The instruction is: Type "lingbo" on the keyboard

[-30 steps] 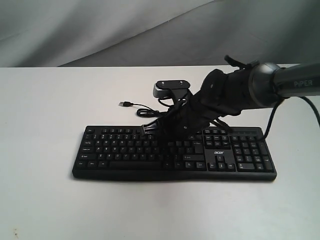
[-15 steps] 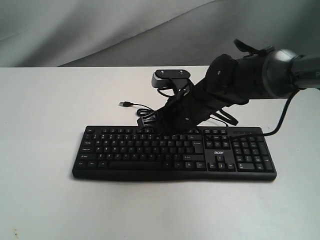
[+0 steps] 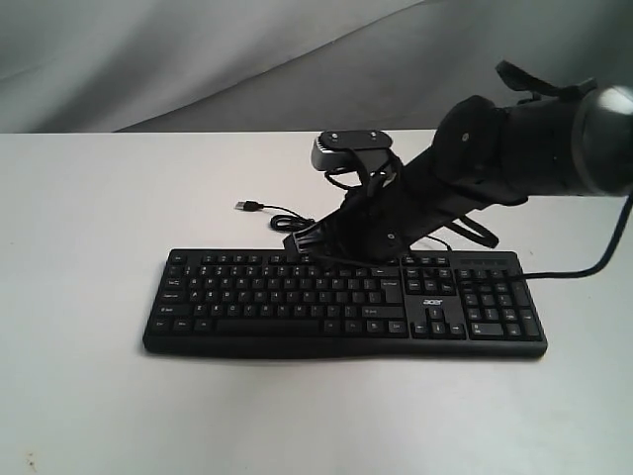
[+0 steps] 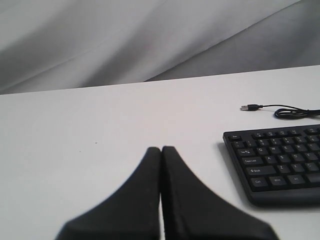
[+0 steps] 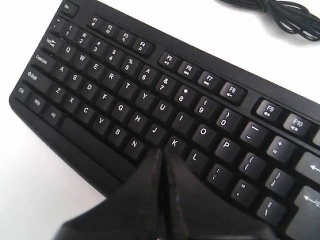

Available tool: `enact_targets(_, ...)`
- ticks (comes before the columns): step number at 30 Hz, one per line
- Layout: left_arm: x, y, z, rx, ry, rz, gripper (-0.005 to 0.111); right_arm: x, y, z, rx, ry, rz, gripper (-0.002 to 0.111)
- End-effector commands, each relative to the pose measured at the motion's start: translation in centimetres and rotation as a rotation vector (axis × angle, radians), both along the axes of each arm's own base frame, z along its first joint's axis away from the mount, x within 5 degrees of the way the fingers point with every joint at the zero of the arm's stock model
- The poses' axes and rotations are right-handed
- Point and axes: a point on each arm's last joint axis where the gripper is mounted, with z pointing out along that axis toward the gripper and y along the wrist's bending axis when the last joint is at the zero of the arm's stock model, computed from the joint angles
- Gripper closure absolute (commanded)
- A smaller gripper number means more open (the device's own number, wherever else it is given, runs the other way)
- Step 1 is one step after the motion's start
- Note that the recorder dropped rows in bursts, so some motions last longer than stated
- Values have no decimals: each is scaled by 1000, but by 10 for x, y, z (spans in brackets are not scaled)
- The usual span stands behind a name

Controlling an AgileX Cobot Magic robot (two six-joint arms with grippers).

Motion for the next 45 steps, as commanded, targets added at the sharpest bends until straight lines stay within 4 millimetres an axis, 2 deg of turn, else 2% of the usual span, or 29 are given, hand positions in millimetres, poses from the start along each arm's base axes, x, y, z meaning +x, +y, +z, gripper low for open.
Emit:
enact_targets(1, 0, 0, -1, -11, -5, 2, 106, -10, -6, 5, -6, -37, -5, 108)
enact_targets(4, 0, 0, -1, -11, -5, 2, 106, -16, -10, 8, -6, -42, -8, 108)
enact_targets(8, 0, 0, -1, -11, -5, 2, 106, -25, -15, 22, 10, -53, 2, 108)
enact_targets(13, 0, 0, -1, -11, -5, 2, 106, -46, -23, 64, 49, -75, 60, 108)
enact_targets(17, 0, 0, -1, -11, -5, 2, 106, -63, -34, 107, 91, -200, 75, 108)
enact_targets(20, 0, 0, -1, -11, -5, 2, 106, -71, -40, 131, 139, -294, 52, 108)
enact_targets(23, 0, 0, -1, -11, -5, 2, 106, -82, -48, 152, 150, -375, 61, 108)
enact_targets(29, 0, 0, -1, -11, -5, 2, 106, -101, -66, 179, 96, -524, 100, 108)
enact_targets(31, 0, 0, -1, -11, -5, 2, 106, -107, -71, 186, 82, -560, 96, 108)
enact_targets(39, 0, 0, -1, -11, -5, 2, 106, -127, -116, 213, 49, -627, -38, 108)
enact_targets(43, 0, 0, -1, -11, -5, 2, 106, -138, -142, 207, 27, -635, -139, 108)
enact_targets(45, 0, 0, -1, -11, -5, 2, 106, -146, -158, 195, 7, -630, -210, 108)
